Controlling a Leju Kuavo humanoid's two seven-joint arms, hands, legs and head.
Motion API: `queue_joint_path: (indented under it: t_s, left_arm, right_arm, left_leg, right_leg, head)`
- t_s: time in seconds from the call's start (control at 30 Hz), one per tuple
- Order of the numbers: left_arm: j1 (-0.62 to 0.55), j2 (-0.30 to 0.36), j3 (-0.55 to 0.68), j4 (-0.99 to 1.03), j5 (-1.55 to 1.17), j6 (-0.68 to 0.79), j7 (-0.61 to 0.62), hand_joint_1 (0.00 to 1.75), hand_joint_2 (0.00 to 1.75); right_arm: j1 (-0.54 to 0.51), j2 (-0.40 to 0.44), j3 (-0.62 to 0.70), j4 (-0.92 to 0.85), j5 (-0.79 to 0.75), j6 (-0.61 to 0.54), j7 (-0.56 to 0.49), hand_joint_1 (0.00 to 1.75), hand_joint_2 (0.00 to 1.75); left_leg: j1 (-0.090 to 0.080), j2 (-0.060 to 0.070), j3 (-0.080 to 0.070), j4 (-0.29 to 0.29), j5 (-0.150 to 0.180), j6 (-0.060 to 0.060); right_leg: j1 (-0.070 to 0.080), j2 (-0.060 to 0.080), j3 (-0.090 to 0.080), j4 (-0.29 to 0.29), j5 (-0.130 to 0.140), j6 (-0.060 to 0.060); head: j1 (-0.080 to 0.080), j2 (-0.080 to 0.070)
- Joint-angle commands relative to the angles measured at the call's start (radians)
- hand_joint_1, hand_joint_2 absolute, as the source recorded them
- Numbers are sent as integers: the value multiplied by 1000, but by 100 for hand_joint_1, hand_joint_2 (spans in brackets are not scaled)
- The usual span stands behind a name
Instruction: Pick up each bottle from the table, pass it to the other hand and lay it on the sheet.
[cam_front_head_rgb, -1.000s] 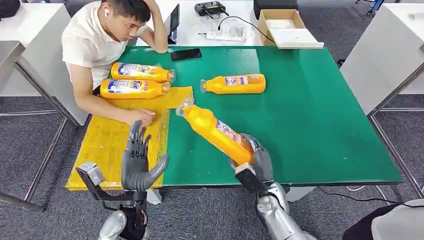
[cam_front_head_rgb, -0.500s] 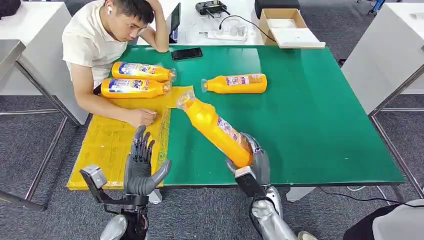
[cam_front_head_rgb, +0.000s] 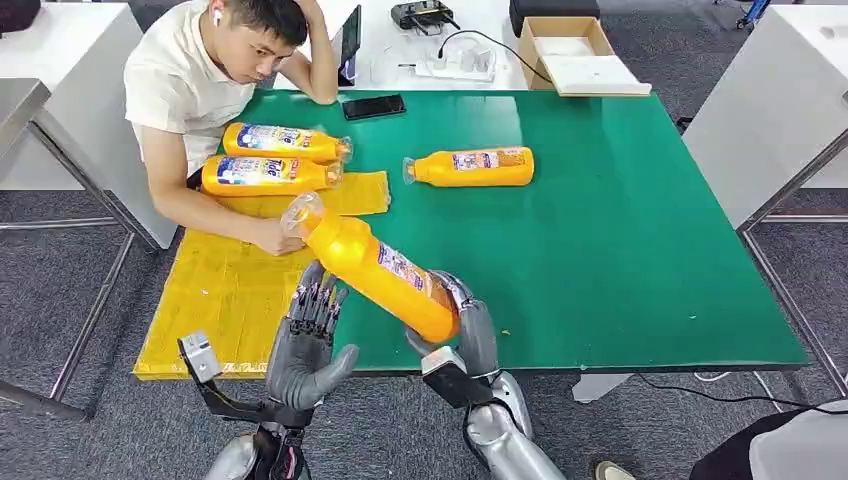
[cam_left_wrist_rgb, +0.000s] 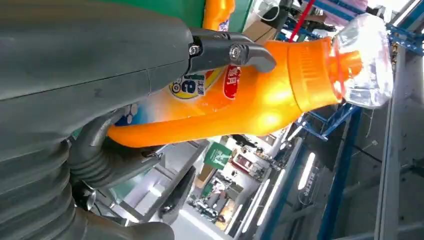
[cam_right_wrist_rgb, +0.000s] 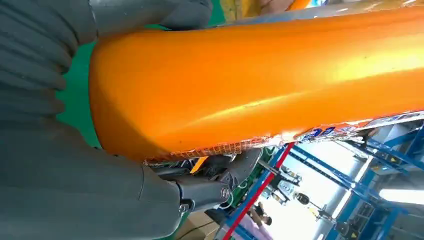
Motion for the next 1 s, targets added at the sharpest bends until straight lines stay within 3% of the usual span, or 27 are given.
queue_joint_path:
  t_s: [0.03, 0.1, 0.23, 0.5, 0.7, 0.73, 0.77, 0.8, 1.0]
  left_arm:
    - [-85, 26, -46, 117, 48, -49, 44, 0, 175]
    - [-105, 21, -52, 143, 55, -52, 45, 0, 175]
    - [-122, 16, -52, 130, 31, -40, 6, 0, 175]
    - [-134, 12, -32, 106, 45, -13, 8, 0, 175]
    - [-131, -12, 12, 53, 56, 16, -52, 0, 175]
    - [-125, -17, 22, 39, 65, 19, -57, 9, 175]
    - [-120, -19, 30, 26, 75, 19, -59, 155, 175]
    - [-117, -20, 36, 17, 84, 14, -61, 175, 175]
    - [-112, -17, 40, 9, 93, 5, -62, 175, 175]
  right_arm:
    - [4, -48, 342, -113, -36, -73, -32, 175, 175]
    - [-2, -64, 457, -128, -68, -147, -32, 175, 175]
    - [1, -76, 553, -148, -117, -187, -32, 175, 175]
    - [-2, -72, 620, -144, -159, -205, -32, 175, 175]
    - [-13, -59, 641, -78, -183, -152, -32, 175, 175]
    - [-11, -58, 636, -73, -184, -151, -32, 175, 175]
    - [-10, -56, 631, -64, -189, -139, -32, 175, 175]
    - [-7, -57, 627, -57, -190, -137, -32, 175, 175]
    - [-6, -55, 622, -41, -188, -134, -32, 175, 175]
  left_leg:
    - [0, 0, 2, -1, 0, -1]
    - [1, 0, 2, 0, -1, -2]
    - [1, -1, 2, -1, 0, -1]
    - [1, 0, 1, 0, -1, -1]
    - [2, -1, 3, 0, -1, -2]
    - [1, -1, 2, 0, -1, -2]
    - [1, -1, 0, 0, 0, -1]
    - [1, -1, 1, 0, -1, -2]
    - [2, -2, 2, -1, 0, -2]
  right_leg:
    - [1, -1, 2, 0, -1, -2]
    - [1, -2, 2, 0, -1, -2]
    - [1, -2, 2, -1, -1, -2]
    - [1, -2, 1, -1, -1, -1]
    - [2, -4, 3, -1, -2, -3]
    - [2, -3, 2, -1, -1, -2]
    - [1, -2, 1, -1, -1, -2]
    - [2, -3, 2, -1, -2, -2]
    - [2, -4, 2, -1, -1, -2]
  head:
    - [0, 0]
    - [0, 0]
    - [0, 0]
    - [0, 0]
    - [0, 0]
    - [0, 0]
    - [0, 0]
    - [0, 0]
    - [0, 0]
